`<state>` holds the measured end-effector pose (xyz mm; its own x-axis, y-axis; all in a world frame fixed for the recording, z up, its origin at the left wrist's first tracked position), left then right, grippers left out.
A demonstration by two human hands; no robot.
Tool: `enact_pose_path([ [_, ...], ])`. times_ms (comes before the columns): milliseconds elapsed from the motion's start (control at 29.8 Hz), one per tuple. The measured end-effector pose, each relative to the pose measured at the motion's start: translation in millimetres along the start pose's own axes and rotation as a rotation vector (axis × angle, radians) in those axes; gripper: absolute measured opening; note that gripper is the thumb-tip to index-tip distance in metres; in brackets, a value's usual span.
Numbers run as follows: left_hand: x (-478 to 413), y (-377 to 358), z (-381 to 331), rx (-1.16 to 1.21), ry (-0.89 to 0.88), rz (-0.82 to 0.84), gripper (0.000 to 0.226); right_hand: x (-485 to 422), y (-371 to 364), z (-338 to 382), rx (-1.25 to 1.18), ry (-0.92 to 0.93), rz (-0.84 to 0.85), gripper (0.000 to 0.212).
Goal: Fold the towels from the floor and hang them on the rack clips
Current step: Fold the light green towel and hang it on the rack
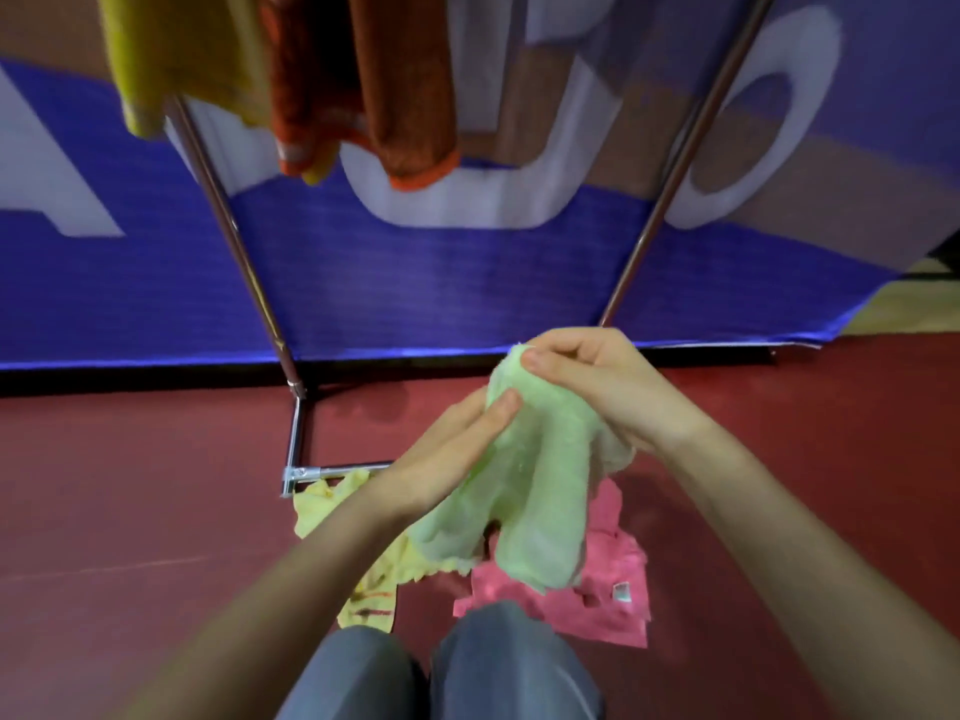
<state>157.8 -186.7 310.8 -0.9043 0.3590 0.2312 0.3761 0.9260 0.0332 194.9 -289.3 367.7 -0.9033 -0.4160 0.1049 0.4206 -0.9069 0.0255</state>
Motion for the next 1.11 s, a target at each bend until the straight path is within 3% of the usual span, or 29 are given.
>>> enact_pose_path([
  [67,22,-4,-40,-0.021,-0.137,-0.035,0.016,7,-4,36,0.054,0.066,-0.055,0.014],
  [201,53,0,-79,-0.136,-0.238,-0.123,0.024,20,-14,64,0.059,0.133,-0.129,0.012],
  [336,87,12,-105,-0.129,-0.290,-0.238,0.020,46,-27,57,-0.032,0.120,-0.156,0.012],
  [436,115,22,-117,-0.160,-0.293,-0.290,0.017,70,-41,43,-0.103,0.050,-0.075,0.017],
  [571,140,35,-115,-0.167,-0.254,-0.307,0.018,89,-53,25,-0.043,0.032,-0.054,0.023],
  [638,159,33,-120,-0.167,-0.234,-0.255,0.029,103,-51,45,-0.141,0.094,-0.120,0.025],
  [739,170,28,-121,-0.198,-0.173,-0.151,0.071,107,-55,90,-0.140,0.200,-0.132,0.024],
  [839,168,19,-139,-0.247,-0.214,-0.118,0.057,101,-77,123,-0.037,0.235,-0.009,0.020],
  [974,173,4,-173,-0.319,-0.293,-0.150,0.016,105,-83,156,0.050,0.267,-0.012,0.019],
  [1108,183,7,-181,-0.291,-0.334,-0.256,0.019,117,-71,143,-0.099,0.223,0.014,0.009],
])
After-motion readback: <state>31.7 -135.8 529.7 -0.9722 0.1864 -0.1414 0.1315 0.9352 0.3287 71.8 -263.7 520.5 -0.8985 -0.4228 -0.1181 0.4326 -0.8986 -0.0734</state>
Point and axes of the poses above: each hand's wrist, its own x-axis away from the middle knuckle, its own y-axis out of the back of the hand, z = x × y, the point moved 6 cm from there along -x, towards the middle knuckle, and after that the axes turned 5 degrees about -x, right-handed, at the moved point
